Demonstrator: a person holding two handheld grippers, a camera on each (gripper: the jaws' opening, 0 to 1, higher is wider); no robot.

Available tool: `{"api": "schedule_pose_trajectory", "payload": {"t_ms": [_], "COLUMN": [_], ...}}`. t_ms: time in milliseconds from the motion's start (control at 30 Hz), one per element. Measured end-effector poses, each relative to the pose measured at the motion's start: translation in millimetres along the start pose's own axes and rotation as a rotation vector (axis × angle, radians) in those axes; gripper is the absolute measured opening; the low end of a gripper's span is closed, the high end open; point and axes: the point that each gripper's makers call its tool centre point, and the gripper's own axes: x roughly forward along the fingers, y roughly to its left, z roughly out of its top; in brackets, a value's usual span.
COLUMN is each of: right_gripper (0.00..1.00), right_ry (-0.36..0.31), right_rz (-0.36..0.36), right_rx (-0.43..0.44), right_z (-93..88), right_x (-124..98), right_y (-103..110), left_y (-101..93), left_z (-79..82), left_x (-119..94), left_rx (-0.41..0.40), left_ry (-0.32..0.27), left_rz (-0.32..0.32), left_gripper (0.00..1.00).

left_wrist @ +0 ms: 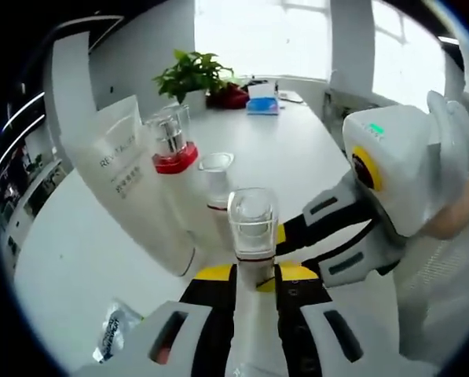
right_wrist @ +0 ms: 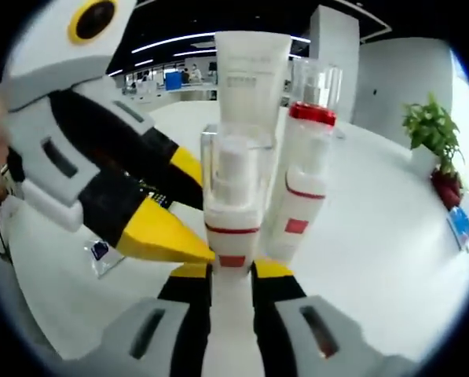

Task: Arrange the skincare products in the storage area until every visible bottle or jar stands upright without overlapping.

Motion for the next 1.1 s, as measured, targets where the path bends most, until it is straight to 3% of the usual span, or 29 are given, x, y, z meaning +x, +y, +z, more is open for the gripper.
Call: {"api": "schedule_pose_trajectory", "payload": {"t_ms": [800,1100], "right_gripper": [0.22,0.29], "right_ry": [0.011,0.026], "right_rz": [-0.026,-0.033], "right_rx": [0.019,0.033], "right_z": [-0.6,-5.3], "right_x": [9.9,4.5], "right_y": [-4.1,-11.1], "left_y": [24.6,25.8], "left_z": [5.6,10.0], "left_x": [17.6,21.6], "left_rx": [0.031,0.041], "left_ry": [-0.028,-0.038], "left_rz": [-0.015,-0.022], "left_gripper": [0.16,0.16]}}
